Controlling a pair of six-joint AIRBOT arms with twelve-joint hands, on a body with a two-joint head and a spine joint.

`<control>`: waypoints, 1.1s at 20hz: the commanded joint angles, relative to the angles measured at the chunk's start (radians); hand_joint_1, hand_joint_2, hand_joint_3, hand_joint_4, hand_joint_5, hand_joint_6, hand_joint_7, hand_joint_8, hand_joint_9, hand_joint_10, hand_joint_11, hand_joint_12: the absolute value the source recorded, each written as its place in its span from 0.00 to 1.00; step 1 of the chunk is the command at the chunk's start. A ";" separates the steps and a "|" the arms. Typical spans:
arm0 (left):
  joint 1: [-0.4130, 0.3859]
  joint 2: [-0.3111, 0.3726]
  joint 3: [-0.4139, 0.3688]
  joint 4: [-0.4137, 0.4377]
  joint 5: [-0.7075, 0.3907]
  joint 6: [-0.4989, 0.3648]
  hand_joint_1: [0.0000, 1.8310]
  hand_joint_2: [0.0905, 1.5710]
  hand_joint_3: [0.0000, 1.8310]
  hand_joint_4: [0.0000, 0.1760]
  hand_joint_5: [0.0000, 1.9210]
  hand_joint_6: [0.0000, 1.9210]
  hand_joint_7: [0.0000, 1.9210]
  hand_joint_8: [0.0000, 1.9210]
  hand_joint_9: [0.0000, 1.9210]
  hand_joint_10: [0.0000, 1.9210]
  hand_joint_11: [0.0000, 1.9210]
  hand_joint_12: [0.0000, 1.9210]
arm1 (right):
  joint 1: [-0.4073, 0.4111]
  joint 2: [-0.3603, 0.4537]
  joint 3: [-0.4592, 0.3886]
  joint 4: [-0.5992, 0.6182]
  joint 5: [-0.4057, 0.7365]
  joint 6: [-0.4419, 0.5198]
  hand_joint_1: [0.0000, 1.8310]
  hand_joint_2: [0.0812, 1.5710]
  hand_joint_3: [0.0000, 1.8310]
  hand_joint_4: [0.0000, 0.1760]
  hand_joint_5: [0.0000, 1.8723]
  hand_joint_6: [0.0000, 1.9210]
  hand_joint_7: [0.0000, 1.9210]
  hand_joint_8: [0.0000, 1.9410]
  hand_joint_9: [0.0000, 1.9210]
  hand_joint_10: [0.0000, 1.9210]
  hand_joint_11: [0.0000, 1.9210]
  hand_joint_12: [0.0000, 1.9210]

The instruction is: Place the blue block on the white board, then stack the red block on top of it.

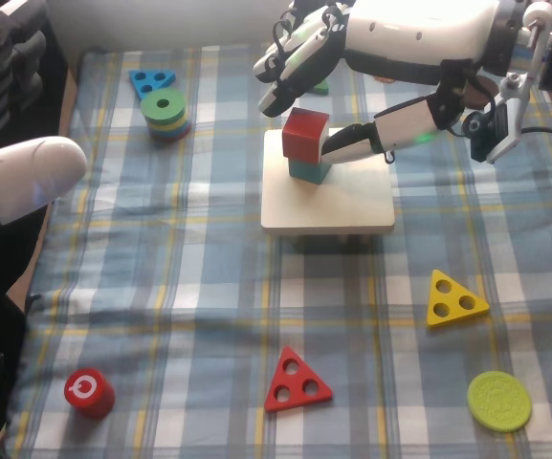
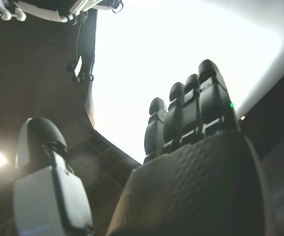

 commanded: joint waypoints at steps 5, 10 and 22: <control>-0.007 -0.002 0.004 0.006 -0.132 -0.015 0.39 0.49 0.00 0.79 0.08 0.00 0.05 0.00 0.01 0.00 0.02 0.08 | 0.019 -0.002 -0.005 0.049 0.083 0.006 0.54 0.59 0.00 0.12 0.25 0.00 0.24 0.00 0.23 0.00 0.00 0.53; -0.007 0.001 0.003 0.006 -0.147 -0.020 0.38 0.49 0.00 1.00 0.08 0.00 0.03 0.00 0.00 0.00 0.02 0.08 | 0.019 0.036 -0.049 0.065 0.100 0.006 0.55 0.54 0.00 0.57 0.04 0.00 0.06 0.00 0.06 0.00 0.00 0.25; 0.003 0.024 -0.004 0.013 -0.314 -0.071 0.38 0.50 0.00 0.67 0.04 0.00 0.11 0.00 0.11 0.00 0.05 0.15 | -0.279 0.368 -0.317 0.548 0.590 -0.252 0.39 0.67 0.01 0.82 0.00 0.00 0.01 0.00 0.00 0.00 0.00 0.00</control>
